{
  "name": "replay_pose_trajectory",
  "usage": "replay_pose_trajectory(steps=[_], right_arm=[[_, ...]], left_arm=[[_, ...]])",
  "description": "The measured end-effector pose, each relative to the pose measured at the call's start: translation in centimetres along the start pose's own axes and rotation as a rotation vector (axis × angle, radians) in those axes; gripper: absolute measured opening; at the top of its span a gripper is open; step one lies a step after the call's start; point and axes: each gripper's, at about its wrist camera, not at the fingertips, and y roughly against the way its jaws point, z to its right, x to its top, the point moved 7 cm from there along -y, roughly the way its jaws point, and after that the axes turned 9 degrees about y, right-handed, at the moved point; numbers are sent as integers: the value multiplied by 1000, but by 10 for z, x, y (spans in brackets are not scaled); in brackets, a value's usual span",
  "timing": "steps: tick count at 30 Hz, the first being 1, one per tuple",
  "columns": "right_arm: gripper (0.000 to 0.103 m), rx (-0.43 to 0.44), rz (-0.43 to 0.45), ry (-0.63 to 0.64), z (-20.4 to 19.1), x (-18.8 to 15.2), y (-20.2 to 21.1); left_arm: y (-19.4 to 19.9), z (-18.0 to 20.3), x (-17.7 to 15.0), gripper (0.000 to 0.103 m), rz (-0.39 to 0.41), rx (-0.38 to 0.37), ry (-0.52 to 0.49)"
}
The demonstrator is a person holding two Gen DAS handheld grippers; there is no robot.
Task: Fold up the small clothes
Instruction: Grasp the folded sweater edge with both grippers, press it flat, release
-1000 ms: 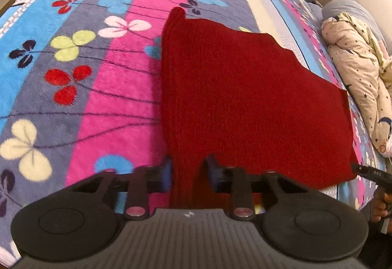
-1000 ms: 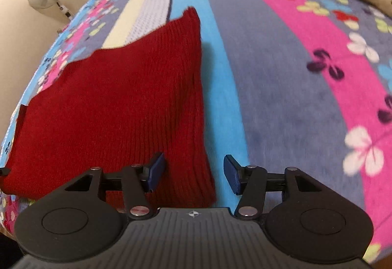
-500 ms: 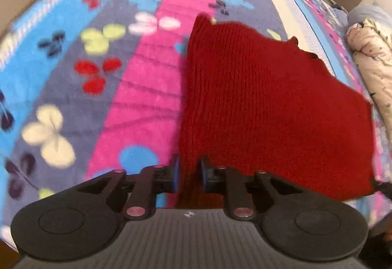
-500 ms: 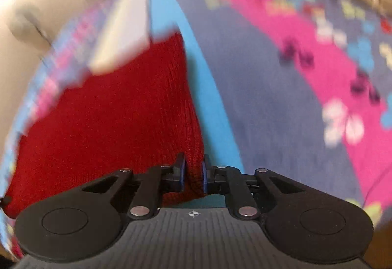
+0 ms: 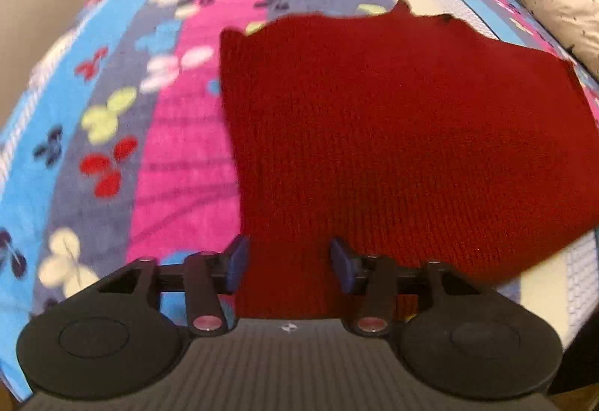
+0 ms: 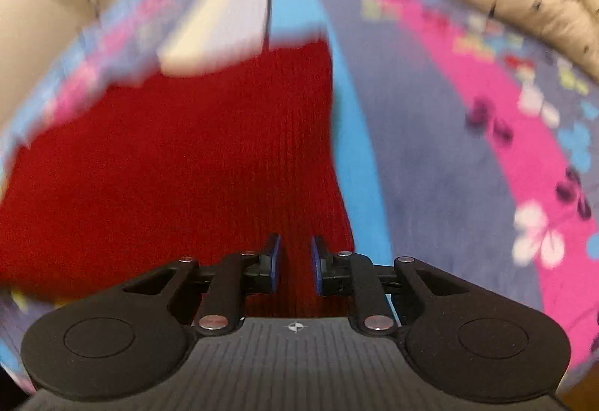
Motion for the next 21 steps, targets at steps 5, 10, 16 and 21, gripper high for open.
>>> replay_pose_trajectory(steps=[5,10,16,21], right_arm=[[20,-20,83,37,-3,10,14],[21,-33,10,79,1,4,-3],[21,-50,16,97,-10,7,4],[21,-52,64,67,-8,17,13]], left_arm=[[8,2,0,61,39,-2,17],[17,-12,2,61,107,45,91],[32,-17,-16,61,140,74,253],[31,-3,-44,79,104,89,386]])
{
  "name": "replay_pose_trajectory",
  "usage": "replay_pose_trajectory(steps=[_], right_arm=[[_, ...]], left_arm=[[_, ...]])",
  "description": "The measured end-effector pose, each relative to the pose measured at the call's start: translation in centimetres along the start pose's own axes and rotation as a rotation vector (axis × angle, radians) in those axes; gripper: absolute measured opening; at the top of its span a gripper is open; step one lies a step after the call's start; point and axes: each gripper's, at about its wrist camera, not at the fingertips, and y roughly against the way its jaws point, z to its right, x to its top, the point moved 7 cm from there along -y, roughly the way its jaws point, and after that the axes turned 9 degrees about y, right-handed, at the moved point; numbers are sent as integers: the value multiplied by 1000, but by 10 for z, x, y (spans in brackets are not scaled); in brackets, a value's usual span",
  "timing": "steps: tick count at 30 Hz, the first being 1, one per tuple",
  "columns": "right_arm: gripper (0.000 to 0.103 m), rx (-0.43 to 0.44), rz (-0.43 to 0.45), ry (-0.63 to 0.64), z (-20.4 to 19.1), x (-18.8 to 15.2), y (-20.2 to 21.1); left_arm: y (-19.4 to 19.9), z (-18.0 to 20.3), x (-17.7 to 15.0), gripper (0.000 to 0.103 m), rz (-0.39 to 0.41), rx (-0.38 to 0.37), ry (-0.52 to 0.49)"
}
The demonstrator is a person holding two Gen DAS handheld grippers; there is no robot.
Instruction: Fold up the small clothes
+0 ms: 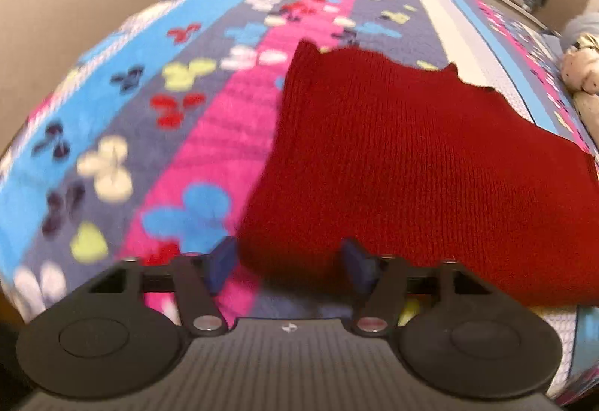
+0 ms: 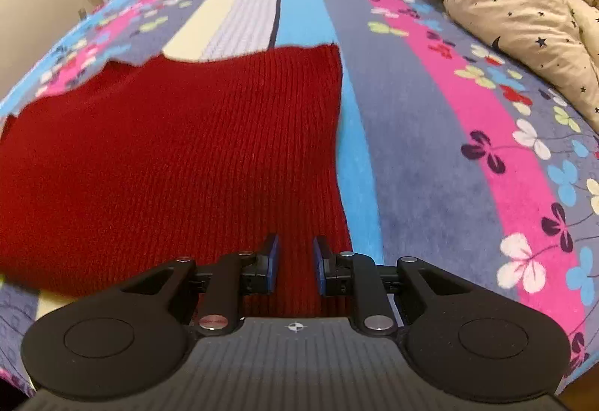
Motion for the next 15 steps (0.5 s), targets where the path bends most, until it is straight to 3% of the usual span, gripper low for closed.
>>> replay_pose_trajectory(steps=[3,12,15], right_arm=[[21,11,-43,-12,2,-3,-5],[22,16,-93,53,-5,-6,-2],[22,17,-101,66,-7,-6,-1]], left_arm=[[-4,1,-16,80,-30,-6,82],[-27,-6,-18,80,-150,-192,387],[-34,-11,-3,80,-115,-197,452]])
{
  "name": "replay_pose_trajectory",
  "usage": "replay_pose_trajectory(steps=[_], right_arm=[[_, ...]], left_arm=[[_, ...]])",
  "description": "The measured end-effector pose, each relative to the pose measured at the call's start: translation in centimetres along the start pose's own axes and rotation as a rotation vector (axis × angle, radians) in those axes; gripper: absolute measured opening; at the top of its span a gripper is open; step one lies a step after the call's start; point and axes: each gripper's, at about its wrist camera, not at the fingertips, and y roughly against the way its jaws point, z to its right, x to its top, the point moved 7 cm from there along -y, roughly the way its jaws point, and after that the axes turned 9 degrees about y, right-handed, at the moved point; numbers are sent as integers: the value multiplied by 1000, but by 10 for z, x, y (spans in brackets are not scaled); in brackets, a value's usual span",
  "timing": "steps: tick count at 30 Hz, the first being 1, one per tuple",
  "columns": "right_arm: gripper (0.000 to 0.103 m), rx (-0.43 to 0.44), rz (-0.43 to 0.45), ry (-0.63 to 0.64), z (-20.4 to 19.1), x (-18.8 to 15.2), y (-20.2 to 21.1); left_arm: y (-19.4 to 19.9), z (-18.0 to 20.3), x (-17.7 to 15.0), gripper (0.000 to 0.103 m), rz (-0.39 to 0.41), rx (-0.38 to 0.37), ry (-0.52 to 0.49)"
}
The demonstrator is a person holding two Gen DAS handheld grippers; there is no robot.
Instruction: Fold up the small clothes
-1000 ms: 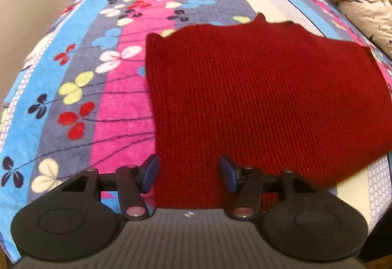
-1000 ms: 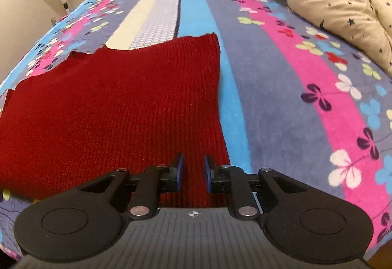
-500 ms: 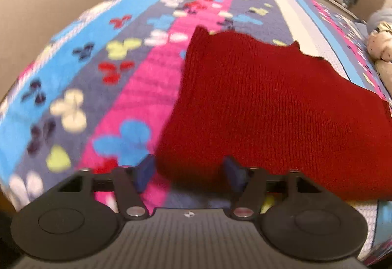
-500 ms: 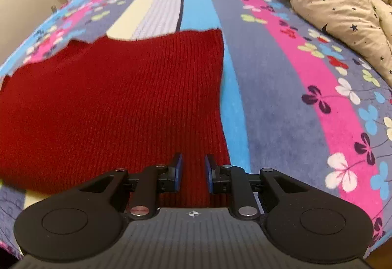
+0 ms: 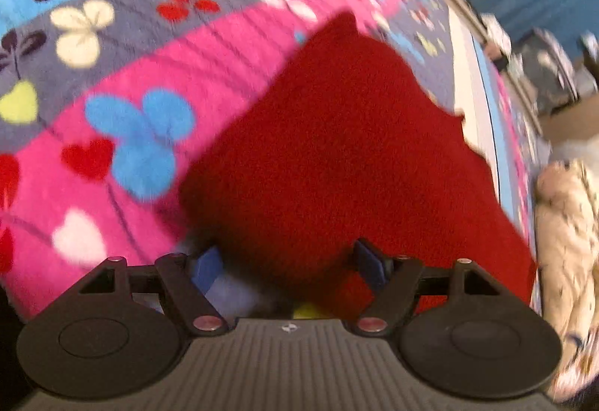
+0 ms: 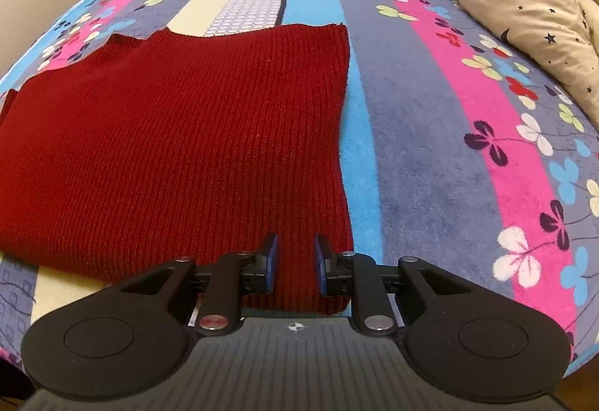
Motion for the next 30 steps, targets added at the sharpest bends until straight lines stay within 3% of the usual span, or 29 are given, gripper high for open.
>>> replay_pose_trajectory(steps=[3,6,7,9,12,15,20,23,26,30], right_arm=[[22,0,-2,4,-1,-1,-2],[22,-2,-14,11,-3,-3,-8],[22,-5,-12,22,-3,-3,-8],[22,-5,-11,36,-4,-3,-9],[22,6,-10,32,-3,-3,-9],[22,10,-7,38,-4,-3,-8],[22,20,16,0,2,0,-4],[21,-32,94,-92,22,10,11],[21,-111,171,-206,50,15,25],[21,-172,275,-376,86,12,46]], left_arm=[[-8,-3,9,80,23,2,69],[-7,-1,8,75,50,15,53],[-4,-1,8,71,59,25,47],[-1,-5,10,51,74,38,53],[5,-5,12,33,95,37,30],[16,9,10,19,149,22,-73],[44,48,-1,16,249,-21,-278],[60,90,-15,16,305,-74,-429],[71,145,-49,15,332,-172,-597],[74,222,-121,14,306,-324,-810]])
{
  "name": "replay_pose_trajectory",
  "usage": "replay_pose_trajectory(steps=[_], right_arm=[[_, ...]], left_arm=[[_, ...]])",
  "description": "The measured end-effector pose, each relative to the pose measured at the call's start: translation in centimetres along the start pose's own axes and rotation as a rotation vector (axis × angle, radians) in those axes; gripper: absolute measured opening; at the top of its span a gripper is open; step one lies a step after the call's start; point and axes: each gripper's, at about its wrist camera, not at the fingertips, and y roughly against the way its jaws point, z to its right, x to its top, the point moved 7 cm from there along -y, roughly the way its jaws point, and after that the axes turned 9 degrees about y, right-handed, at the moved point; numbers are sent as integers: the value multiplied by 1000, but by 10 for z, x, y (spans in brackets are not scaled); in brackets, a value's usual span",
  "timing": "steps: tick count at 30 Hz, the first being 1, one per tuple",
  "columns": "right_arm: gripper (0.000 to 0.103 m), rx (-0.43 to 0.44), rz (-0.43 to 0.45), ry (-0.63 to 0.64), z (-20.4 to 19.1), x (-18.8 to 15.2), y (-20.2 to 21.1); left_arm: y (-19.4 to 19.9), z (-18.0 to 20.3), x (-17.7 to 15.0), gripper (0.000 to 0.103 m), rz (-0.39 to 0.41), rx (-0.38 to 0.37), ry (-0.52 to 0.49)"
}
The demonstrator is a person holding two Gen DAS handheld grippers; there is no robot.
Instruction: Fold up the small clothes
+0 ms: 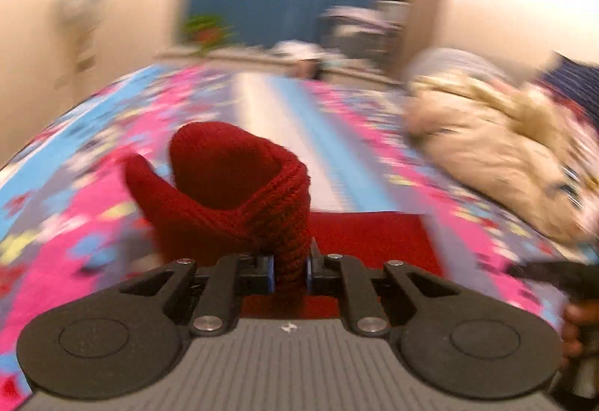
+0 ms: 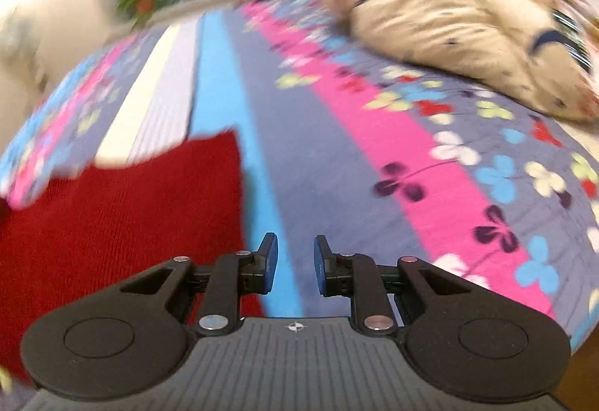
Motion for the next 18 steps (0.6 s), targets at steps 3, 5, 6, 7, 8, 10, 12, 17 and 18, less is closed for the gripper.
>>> replay_pose_trajectory(steps=[3,5,6,7,8,10,12,17,18], right_arm=[[21,-62,94,-70,24,8,14],[22,-99,148,-103,39,13,22],[23,-114,167,-115,46,14,26],[23,-118,180,-130,51,15,28],[24,-103,183,-150,56,15,28],[27,-65,167,-170,59,12,25],[31,-10,151,-175,54,9,21],[42,203,108,-147,18,6,14],[42,245,92,-131,9,5,11]], left_arm=[[-24,79,-28,15,-80,-150,-136],[-45,122,-62,15,-168,-218,-223],[-57,140,-83,16,-222,-240,-277],[-70,157,-107,17,-294,-259,-352],[-81,167,-128,22,-353,-259,-416],[-91,172,-148,36,-371,-242,-468],[-87,164,-144,55,-376,-271,-416],[-43,124,-100,67,-331,-358,-380],[-29,114,-94,71,-300,-357,-402]])
